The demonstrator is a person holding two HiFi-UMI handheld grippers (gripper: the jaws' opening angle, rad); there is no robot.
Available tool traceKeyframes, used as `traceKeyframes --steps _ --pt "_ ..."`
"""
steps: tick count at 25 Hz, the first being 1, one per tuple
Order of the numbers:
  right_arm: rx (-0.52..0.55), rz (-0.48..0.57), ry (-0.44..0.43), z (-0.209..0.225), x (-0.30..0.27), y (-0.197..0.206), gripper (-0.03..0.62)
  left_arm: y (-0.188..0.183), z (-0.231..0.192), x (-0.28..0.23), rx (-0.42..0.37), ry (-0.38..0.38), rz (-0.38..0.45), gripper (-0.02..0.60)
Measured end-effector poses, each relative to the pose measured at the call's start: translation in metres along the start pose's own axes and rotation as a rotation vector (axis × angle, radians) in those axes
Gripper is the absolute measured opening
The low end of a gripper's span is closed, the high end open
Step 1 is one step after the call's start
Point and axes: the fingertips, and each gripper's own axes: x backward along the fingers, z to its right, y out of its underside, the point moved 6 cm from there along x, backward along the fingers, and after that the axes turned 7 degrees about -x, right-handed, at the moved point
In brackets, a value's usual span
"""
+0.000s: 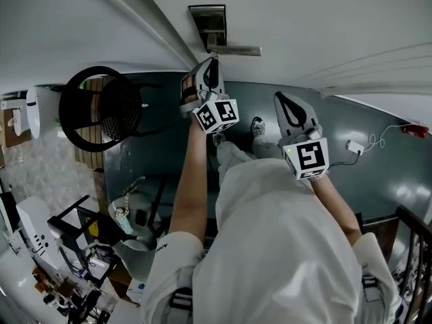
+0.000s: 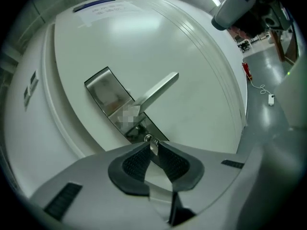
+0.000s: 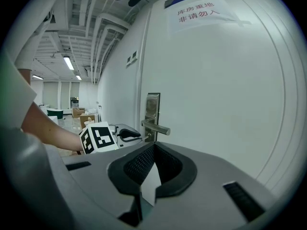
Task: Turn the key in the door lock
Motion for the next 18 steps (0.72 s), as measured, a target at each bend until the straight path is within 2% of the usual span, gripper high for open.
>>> traceKeyframes --steps 3,5,6,7,12,18 --pt "-0.005 0.002 0.017 0.000 0.002 0.000 -0.008 0.000 -0.001 0.000 -0.029 -0.015 0.024 0.072" --pt "-0.008 0.000 0.026 -0.001 0.002 0.002 -0.008 0.003 0.001 0.000 -0.024 0.008 0.028 0.096" --pt "-0.010 0.000 0.031 -0.001 0.002 0.003 -0.008 0.005 0.002 -0.001 -0.024 0.023 0.022 0.137" --pt "-0.011 -0.001 0.035 -0.002 0.002 0.004 -0.008 0.006 0.004 -0.001 -0.030 0.033 0.018 0.150" --pt "-0.013 -0.009 0.057 -0.006 0.006 0.000 -0.008 0.000 0.009 -0.008 -0.093 0.048 0.016 0.150" --pt "-0.022 0.006 0.062 -0.006 0.003 -0.002 -0.008 -0.002 0.004 -0.021 -0.069 -0.036 -0.038 0.150"
